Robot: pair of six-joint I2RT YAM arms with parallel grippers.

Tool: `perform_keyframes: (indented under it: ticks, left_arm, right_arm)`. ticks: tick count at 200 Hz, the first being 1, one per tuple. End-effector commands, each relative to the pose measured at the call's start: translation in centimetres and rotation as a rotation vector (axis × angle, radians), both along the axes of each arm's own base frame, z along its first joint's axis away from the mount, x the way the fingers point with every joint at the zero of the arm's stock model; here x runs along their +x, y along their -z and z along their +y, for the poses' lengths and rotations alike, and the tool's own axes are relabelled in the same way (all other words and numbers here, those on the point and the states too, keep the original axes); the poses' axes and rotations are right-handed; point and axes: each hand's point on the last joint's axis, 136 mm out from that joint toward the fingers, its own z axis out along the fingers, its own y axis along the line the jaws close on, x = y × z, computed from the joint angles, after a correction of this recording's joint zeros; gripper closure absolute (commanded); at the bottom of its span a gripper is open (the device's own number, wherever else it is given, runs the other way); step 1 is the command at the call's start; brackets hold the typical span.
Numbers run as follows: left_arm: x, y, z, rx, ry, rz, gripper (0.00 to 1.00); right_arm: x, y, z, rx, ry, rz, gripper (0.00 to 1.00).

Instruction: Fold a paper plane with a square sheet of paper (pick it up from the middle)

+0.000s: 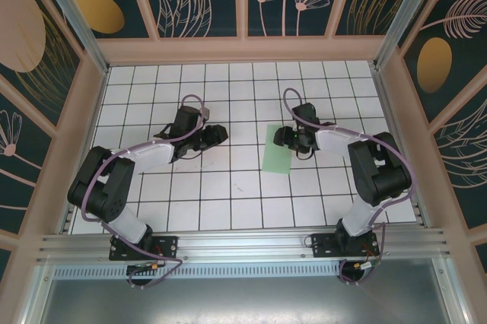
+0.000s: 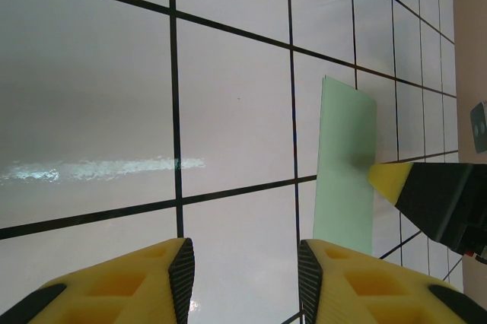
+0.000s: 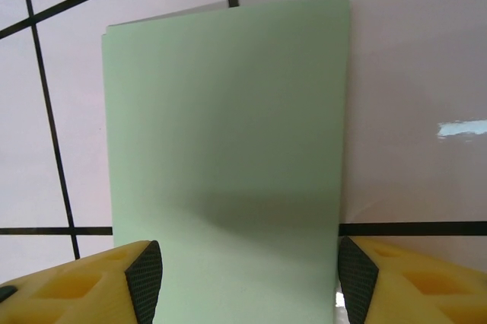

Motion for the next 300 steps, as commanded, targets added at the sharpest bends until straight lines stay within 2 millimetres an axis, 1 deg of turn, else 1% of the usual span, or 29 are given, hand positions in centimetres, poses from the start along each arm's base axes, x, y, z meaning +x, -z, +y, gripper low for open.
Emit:
perform_keyframes:
  ticks: [1,35,85,102,120,131,148,159,187,189,198,208,217,230,240,252,264,282,293,300]
  left_arm:
    - [0.3,-1.4,-0.1,-0.021,0.005,-0.043,0.56]
    - [0.2,-1.5,-0.1,-0.019,0.006,-0.047,0.56]
    - [-0.1,-1.4,0.1,-0.018,0.004,-0.046,0.56]
    - [-0.1,-1.4,0.2,-0.016,0.000,-0.048,0.56]
    - [-0.1,-1.5,0.1,-0.022,0.005,-0.047,0.56]
    - [-0.2,-1.6,0.1,-0.020,0.006,-0.049,0.56]
    - [-0.2,-1.6,0.2,-0.015,0.005,-0.052,0.56]
    - [-0.2,-1.6,0.3,-0.012,0.003,-0.053,0.56]
    - [-0.1,-1.8,0.7,-0.003,-0.019,-0.073,0.56]
    - [-0.1,-1.8,0.7,-0.002,-0.020,-0.076,0.56]
    - [0.0,-2.0,1.0,0.004,-0.032,-0.087,0.56]
    - [0.0,-2.4,1.3,0.011,-0.046,-0.104,0.56]
    - [0.0,-2.6,1.6,0.013,-0.059,-0.116,0.56]
    - [0.1,-2.9,1.9,0.014,-0.073,-0.137,0.56]
    - [0.0,-2.9,2.1,0.014,-0.082,-0.145,0.56]
    - [-0.1,-3.1,2.3,0.019,-0.088,-0.158,0.56]
    - [-0.2,-3.1,2.6,0.031,-0.095,-0.165,0.55]
    - [-0.3,-2.9,2.8,0.042,-0.098,-0.166,0.55]
    - [-0.4,-2.8,2.9,0.045,-0.098,-0.166,0.55]
    - [-0.4,-2.7,2.9,0.045,-0.098,-0.166,0.55]
  right_arm:
    - [-1.8,0.9,2.2,0.022,-0.067,0.046,0.34]
    - [-2.5,0.4,3.5,0.042,-0.101,0.041,0.35]
    - [-3.4,-0.4,4.6,0.072,-0.126,0.038,0.35]
    - [-3.6,-0.6,4.7,0.065,-0.130,0.032,0.35]
    - [-3.9,-0.8,4.5,0.039,-0.129,0.033,0.35]
    - [-3.7,-1.2,3.7,-0.006,-0.116,0.010,0.34]
    - [-3.4,-2.5,2.7,-0.080,-0.147,-0.047,0.33]
    - [-2.8,-3.6,2.0,-0.141,-0.176,-0.095,0.33]
    - [-2.4,-7.6,2.6,-0.197,-0.337,-0.248,0.34]
    - [-2.7,-7.9,3.1,-0.201,-0.364,-0.265,0.34]
    - [-3.2,-8.9,3.9,-0.226,-0.451,-0.338,0.34]
    - [-4.3,-9.3,5.0,-0.225,-0.593,-0.404,0.34]
    - [-5.9,-8.9,5.7,-0.233,-0.749,-0.447,0.35]
    - [-8.7,-7.2,6.3,-0.264,-0.985,-0.453,0.35]
    - [-10.6,-5.6,6.1,-0.276,-1.138,-0.422,0.37]
    - [-12.1,-3.6,5.3,-0.317,-1.250,-0.353,0.39]
    - [-12.9,-2.1,4.8,-0.345,-1.313,-0.297,0.40]
    - [-12.8,-0.5,4.4,-0.420,-1.365,-0.278,0.45]
    - [-12.3,-0.3,4.5,-0.465,-1.372,-0.319,0.44]
    - [-12.6,-0.6,5.1,-0.452,-1.397,-0.343,0.43]
